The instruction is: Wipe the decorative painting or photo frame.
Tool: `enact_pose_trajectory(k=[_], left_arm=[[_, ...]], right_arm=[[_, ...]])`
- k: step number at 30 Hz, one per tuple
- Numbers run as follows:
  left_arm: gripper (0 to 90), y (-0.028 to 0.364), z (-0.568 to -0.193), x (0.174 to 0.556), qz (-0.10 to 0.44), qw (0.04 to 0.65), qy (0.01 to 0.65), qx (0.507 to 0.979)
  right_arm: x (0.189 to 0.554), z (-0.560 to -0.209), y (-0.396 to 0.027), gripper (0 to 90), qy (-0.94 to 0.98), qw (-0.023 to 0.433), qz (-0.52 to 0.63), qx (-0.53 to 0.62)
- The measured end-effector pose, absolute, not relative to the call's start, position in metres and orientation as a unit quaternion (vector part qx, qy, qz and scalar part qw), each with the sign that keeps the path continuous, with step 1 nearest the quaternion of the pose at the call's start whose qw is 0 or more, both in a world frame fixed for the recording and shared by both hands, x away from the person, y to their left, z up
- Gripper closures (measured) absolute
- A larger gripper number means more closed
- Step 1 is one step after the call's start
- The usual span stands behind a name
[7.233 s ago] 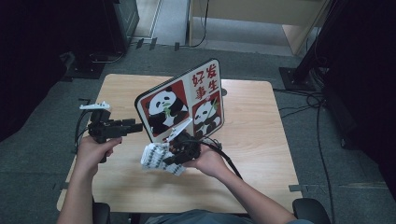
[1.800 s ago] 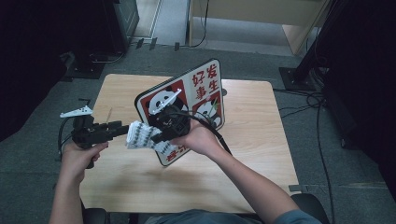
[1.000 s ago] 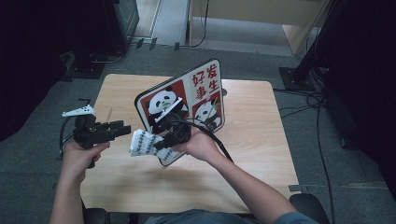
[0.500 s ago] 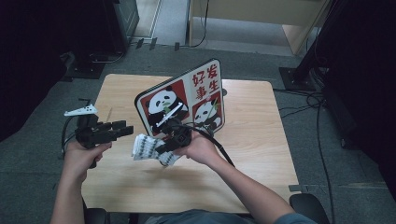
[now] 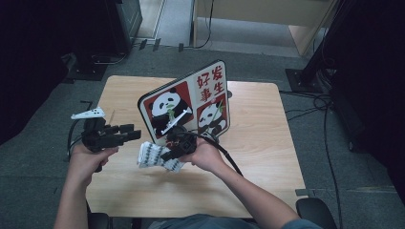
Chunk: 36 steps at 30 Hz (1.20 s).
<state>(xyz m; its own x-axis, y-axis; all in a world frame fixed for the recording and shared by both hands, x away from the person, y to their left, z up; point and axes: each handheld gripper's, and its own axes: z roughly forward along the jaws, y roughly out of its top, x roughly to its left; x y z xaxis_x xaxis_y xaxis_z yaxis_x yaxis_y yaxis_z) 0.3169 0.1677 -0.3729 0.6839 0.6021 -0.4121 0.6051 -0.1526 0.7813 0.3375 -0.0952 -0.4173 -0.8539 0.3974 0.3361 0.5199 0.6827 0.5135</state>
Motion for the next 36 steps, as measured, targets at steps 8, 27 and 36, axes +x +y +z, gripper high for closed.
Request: enact_pose_trajectory(k=[8,27,36], left_arm=[[44.6,0.161,-0.374,0.317,-0.012,0.521,0.387,0.761],[51.1,0.142,-0.380,0.319,-0.022,0.521,0.376,0.766],[61.3,0.135,-0.381,0.322,-0.028,0.520,0.378,0.766]], right_arm=[[0.336,-0.427,-0.096,78.9,-0.916,0.096,-0.305,-0.242],[0.333,-0.458,-0.104,78.8,-0.922,0.096,-0.298,-0.230],[0.333,-0.468,-0.110,78.9,-0.920,0.105,-0.294,-0.237]])
